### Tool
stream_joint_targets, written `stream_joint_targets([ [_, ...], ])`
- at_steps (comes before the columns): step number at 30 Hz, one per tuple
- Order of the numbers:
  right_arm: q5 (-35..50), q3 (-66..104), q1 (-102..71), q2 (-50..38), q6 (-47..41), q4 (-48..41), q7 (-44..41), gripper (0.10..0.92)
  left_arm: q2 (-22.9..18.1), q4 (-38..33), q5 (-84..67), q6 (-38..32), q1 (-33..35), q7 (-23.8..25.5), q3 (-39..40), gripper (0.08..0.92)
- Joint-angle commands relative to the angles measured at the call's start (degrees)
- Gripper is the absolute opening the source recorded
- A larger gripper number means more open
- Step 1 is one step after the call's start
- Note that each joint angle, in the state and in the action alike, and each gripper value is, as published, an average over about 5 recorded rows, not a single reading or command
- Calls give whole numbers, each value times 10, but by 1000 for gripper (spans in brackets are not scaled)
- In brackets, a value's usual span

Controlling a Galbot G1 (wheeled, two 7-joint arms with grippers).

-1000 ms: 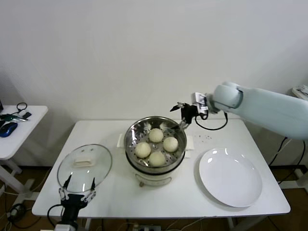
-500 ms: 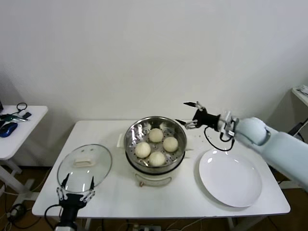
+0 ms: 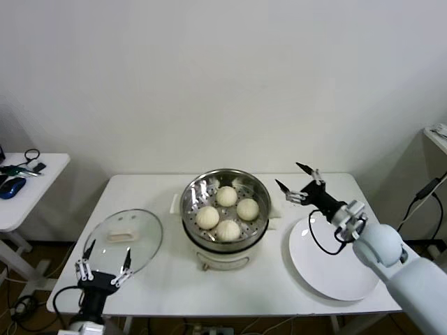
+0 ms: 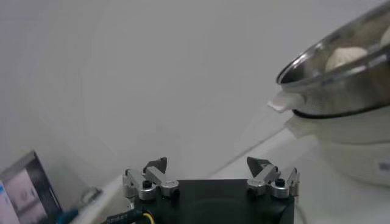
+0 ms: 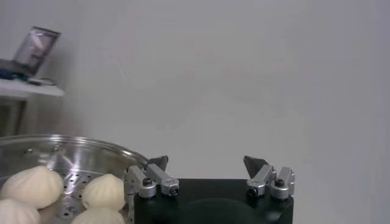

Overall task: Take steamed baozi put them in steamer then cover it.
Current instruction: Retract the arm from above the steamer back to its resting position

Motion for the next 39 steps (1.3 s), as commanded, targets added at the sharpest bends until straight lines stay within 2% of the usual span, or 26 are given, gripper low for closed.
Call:
stream_joint_targets([
  [1, -71, 237, -247, 103, -41, 47, 31, 823, 9, -7, 341, 26, -18, 15, -16, 823],
  [7, -89, 259, -282, 131, -51, 50, 18, 823, 21, 16, 520, 59, -38, 42, -9, 823],
  [11, -96, 263, -289, 148, -55, 46, 15, 823, 25, 63, 583, 77, -71, 28, 1, 823],
  [20, -119, 253, -277, 168, -55, 25, 14, 823, 31, 184, 586, 62, -147, -12, 26, 823],
  [30, -135, 247, -268, 168, -54, 15, 17, 823, 37, 328, 599, 42, -239, -31, 24, 823],
  [39, -149, 244, -276, 169, -45, 7, 18, 823, 43, 407, 596, 39, -296, -61, 24, 823],
])
